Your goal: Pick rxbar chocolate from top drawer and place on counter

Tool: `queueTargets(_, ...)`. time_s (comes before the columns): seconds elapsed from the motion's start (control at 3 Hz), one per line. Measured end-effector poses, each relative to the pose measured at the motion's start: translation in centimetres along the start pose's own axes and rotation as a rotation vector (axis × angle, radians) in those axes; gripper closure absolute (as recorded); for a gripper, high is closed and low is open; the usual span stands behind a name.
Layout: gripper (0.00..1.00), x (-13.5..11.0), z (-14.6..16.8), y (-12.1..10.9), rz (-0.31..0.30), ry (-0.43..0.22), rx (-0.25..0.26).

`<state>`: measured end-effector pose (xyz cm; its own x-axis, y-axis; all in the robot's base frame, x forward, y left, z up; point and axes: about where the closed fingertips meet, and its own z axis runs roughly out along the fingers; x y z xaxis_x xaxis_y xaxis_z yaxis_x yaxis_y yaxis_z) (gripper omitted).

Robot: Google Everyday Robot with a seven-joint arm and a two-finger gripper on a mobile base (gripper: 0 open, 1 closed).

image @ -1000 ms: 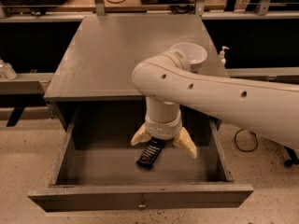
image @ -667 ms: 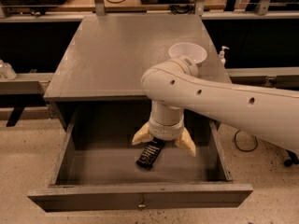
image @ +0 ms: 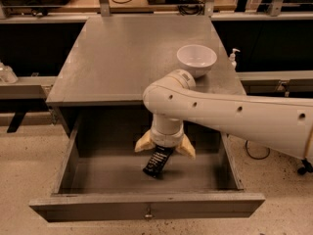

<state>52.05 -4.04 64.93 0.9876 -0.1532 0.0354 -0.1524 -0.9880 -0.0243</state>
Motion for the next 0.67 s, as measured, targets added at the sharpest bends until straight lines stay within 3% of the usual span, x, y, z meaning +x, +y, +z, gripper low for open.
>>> queueTargets(0.33, 0.0, 1.5, 2.3, -0.2, 0.025, 0.001, -0.029)
queueTargets(0.67, 0.18, 2.1, 4.3, -0.2, 0.073, -0.009, -0.033)
